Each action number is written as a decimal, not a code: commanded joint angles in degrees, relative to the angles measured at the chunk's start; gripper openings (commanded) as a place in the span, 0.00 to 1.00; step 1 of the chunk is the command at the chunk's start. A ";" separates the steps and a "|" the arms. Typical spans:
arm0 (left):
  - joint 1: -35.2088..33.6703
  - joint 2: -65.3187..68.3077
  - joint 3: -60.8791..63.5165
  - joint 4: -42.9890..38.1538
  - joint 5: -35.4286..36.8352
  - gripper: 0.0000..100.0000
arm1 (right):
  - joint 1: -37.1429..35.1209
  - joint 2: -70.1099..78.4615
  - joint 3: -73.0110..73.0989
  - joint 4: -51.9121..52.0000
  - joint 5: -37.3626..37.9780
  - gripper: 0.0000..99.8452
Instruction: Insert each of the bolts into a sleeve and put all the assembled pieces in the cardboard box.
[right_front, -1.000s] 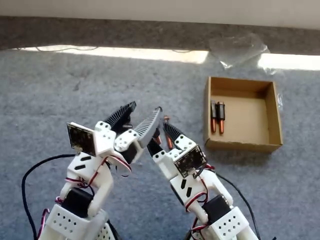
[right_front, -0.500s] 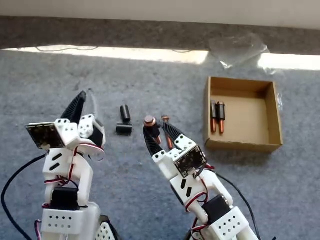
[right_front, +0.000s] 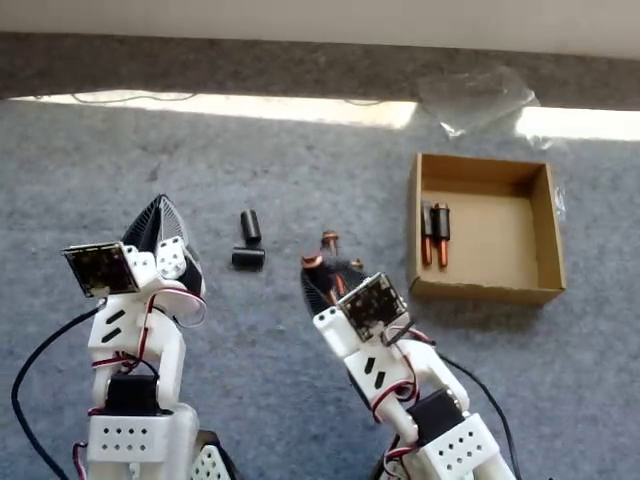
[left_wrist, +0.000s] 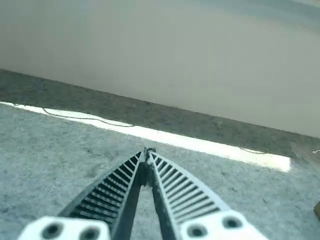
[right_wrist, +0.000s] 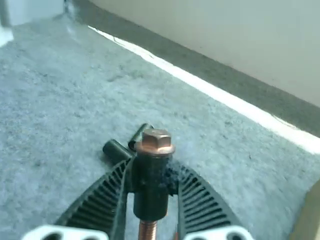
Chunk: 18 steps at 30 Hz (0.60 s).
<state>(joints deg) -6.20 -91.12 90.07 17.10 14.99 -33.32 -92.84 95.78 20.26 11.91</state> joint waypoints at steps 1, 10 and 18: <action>3.82 -0.48 0.04 3.60 -8.09 0.02 | 5.41 -0.75 -2.51 2.68 -0.62 0.00; 6.81 -0.48 0.22 7.47 -13.63 0.02 | 16.75 -0.48 -15.78 14.81 -0.62 0.00; 6.73 -0.48 2.24 7.03 -13.71 0.02 | 23.78 1.80 -37.14 29.23 -0.26 0.00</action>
<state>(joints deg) -0.22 -91.12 92.79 24.40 1.63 -11.52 -92.75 68.88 47.25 11.91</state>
